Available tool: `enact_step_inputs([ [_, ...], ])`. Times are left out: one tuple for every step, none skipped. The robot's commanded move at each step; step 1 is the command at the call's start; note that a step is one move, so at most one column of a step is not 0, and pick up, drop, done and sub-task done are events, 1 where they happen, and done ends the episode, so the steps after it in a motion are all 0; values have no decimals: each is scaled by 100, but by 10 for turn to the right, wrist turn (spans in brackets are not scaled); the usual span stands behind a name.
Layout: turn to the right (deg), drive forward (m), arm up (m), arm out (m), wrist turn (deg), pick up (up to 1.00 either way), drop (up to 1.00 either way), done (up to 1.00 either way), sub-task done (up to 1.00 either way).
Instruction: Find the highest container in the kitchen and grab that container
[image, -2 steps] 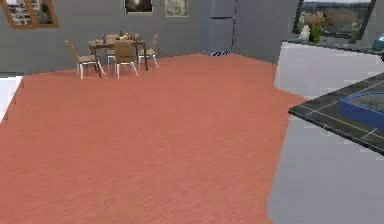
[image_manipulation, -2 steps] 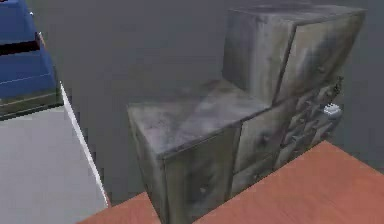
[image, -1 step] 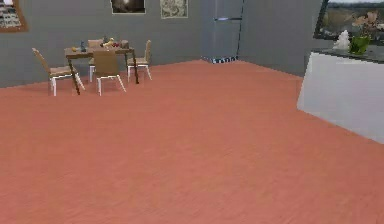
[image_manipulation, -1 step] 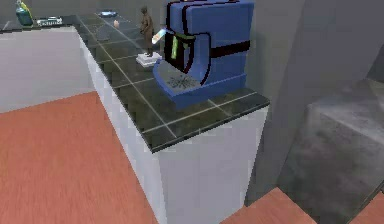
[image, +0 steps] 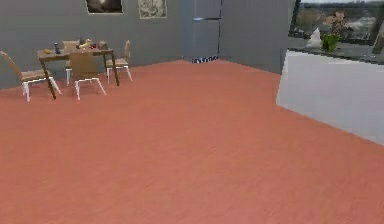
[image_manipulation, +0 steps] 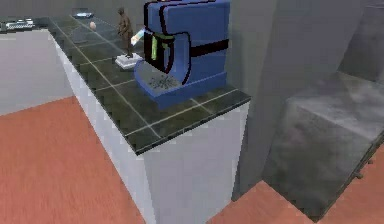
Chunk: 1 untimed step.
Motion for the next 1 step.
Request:
enact_step_inputs([
  [30,0,0,0,0,0,0,0,0],
])
